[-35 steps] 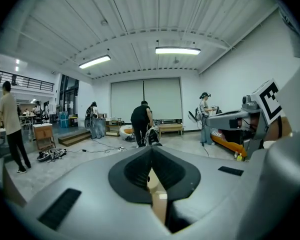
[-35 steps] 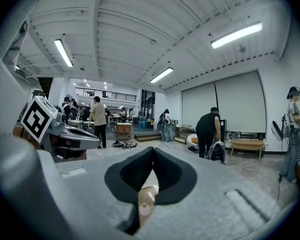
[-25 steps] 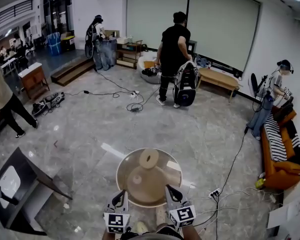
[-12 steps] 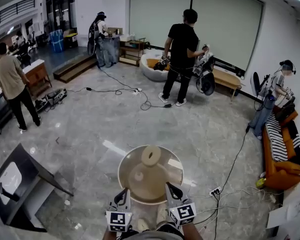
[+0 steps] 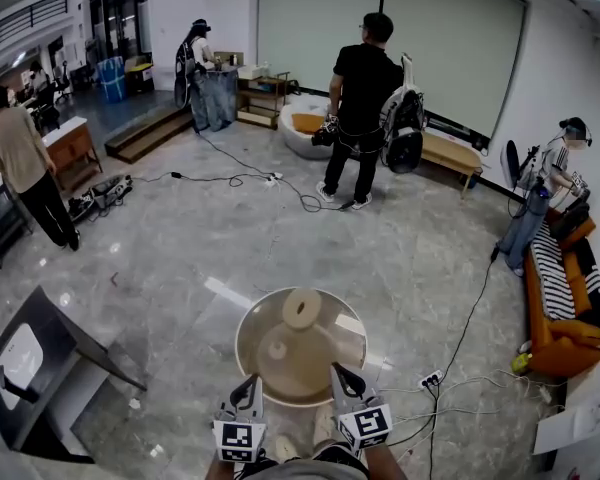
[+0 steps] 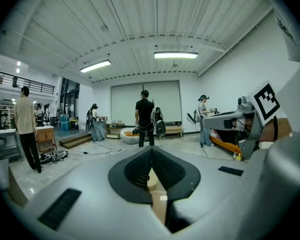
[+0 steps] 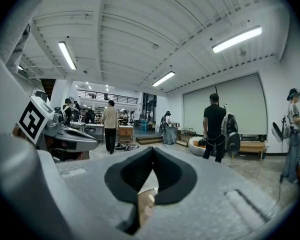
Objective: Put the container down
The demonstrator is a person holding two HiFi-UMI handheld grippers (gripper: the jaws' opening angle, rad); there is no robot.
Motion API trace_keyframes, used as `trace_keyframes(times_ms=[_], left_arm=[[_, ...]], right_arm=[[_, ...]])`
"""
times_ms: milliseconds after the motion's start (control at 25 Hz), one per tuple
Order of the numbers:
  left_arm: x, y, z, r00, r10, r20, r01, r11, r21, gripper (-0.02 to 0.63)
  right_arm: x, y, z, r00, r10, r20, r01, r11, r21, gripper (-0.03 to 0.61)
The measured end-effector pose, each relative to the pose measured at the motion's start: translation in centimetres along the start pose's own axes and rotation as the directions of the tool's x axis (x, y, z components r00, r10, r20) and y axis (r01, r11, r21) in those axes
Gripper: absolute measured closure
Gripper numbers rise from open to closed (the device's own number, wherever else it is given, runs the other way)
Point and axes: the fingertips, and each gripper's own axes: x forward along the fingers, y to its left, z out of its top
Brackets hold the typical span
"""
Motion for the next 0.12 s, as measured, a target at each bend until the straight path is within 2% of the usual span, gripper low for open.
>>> trace_keyframes(times_ms=[120], left_arm=[[0.02, 0.4, 0.11, 1.0, 0.0, 0.001, 0.0, 1.0, 0.006, 0.595]], right_arm=[[0.3, 0.21, 0.13, 1.0, 0.0, -0.001, 0.0, 1.0, 0.002, 0.578]])
